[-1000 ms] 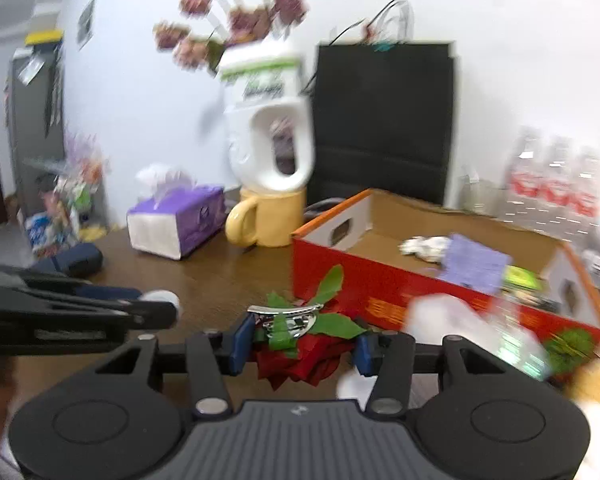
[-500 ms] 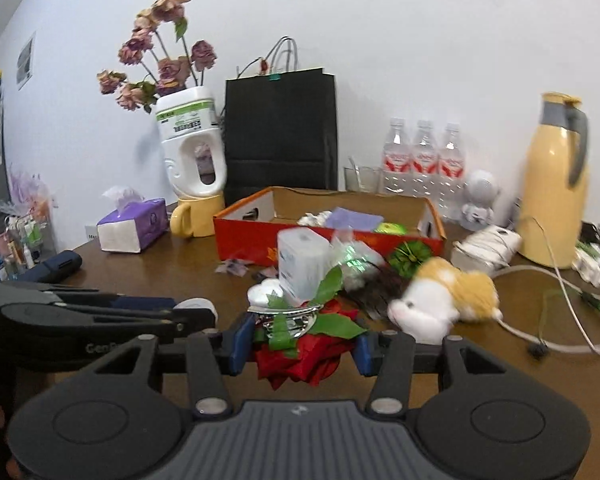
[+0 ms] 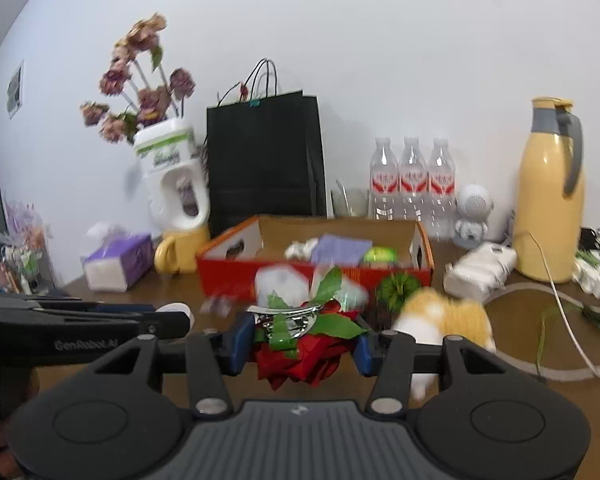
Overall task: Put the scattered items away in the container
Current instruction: 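Grasp the red artificial flower with the right gripper while the left gripper holds the lid, then lower the lid and flower into the box and open both grippers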
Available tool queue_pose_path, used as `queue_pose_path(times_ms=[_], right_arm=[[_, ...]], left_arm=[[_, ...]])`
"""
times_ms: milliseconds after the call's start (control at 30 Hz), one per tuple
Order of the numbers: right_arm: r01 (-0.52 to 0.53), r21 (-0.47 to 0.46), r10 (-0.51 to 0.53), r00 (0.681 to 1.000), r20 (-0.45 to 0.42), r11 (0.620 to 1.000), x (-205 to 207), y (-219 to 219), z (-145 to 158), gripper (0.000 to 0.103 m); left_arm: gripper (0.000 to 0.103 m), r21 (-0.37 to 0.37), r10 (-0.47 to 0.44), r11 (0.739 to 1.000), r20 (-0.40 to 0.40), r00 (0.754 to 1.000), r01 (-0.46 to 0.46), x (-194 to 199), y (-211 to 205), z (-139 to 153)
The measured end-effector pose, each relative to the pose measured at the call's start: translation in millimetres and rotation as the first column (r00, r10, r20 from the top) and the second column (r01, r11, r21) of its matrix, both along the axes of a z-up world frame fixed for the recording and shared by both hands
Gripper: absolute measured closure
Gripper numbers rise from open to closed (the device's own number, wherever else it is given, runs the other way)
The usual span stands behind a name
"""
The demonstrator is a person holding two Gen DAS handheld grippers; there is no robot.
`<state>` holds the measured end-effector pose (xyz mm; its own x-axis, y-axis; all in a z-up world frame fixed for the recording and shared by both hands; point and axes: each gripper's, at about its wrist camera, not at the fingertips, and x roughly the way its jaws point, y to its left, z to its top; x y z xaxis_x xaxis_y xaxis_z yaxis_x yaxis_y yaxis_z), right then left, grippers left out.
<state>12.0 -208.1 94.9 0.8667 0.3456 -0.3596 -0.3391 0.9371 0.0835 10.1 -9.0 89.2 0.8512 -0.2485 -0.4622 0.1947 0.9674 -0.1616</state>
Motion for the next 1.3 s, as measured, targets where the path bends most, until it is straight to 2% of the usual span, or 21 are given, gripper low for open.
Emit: queue_pose_path(times_ms=[200, 300, 400, 500, 567, 667, 767, 867, 967, 1067, 1133, 1300], right_arm=[[-0.016, 0.028, 0.016, 1.0, 0.0, 0.999, 98, 0, 36, 0.054], [-0.004, 0.009, 0.004, 1.0, -0.004, 1.0, 159, -2, 56, 0.054], [0.002, -0.018, -0.004, 0.996, -0.085, 1.0, 229, -6, 70, 0.054], [0.016, -0.04, -0.023, 0.983, -0.184, 0.999, 291, -12, 73, 0.054], [0.022, -0.082, -0.042, 0.968, -0.246, 0.996, 323, -11, 67, 0.054], [0.044, -0.136, -0.094, 0.917, -0.388, 0.99, 373, -8, 46, 0.054], [0.068, -0.141, -0.131, 0.848, -0.513, 0.988, 410, -10, 20, 0.054], [0.081, -0.155, -0.157, 0.795, -0.586, 0.985, 432, -11, 1, 0.053], [0.081, -0.198, -0.188, 0.764, -0.617, 0.977, 441, -7, -10, 0.053], [0.059, -0.21, -0.182, 0.754, -0.631, 0.976, 446, -4, -10, 0.045], [0.053, -0.219, -0.184, 0.748, -0.637, 0.974, 447, -3, -7, 0.04], [0.068, -0.215, -0.193, 0.74, -0.644, 0.974, 440, -5, 11, 0.035]], left_arm=[[0.063, -0.002, -0.009, 1.0, 0.032, 0.999, 0.009, 98, 1, 40], [0.063, -0.01, -0.003, 1.0, 0.005, 1.0, 0.003, 157, 0, 56], [0.063, -0.037, -0.032, 0.999, -0.122, 0.992, 0.028, 225, 1, 62], [0.063, -0.07, -0.05, 0.997, -0.288, 0.956, 0.031, 288, 4, 50], [0.063, -0.027, -0.015, 1.0, -0.352, 0.936, 0.006, 317, 4, 33], [0.063, 0.067, 0.033, 0.998, -0.396, 0.918, -0.007, 344, -4, 7], [0.063, 0.1, 0.05, 0.995, -0.458, 0.887, -0.005, 363, -8, -17], [0.063, 0.14, 0.057, 0.99, -0.491, 0.869, 0.014, 377, -14, -33], [0.063, 0.151, 0.054, 0.988, -0.535, 0.843, 0.032, 389, -17, -42], [0.062, 0.132, 0.055, 0.991, -0.571, 0.819, 0.026, 396, -16, -45], [0.06, 0.164, 0.061, 0.986, -0.566, 0.822, 0.04, 393, -19, -41], [0.039, 0.15, 0.079, 0.989, -0.557, 0.827, 0.006, 385, -12, -14]])
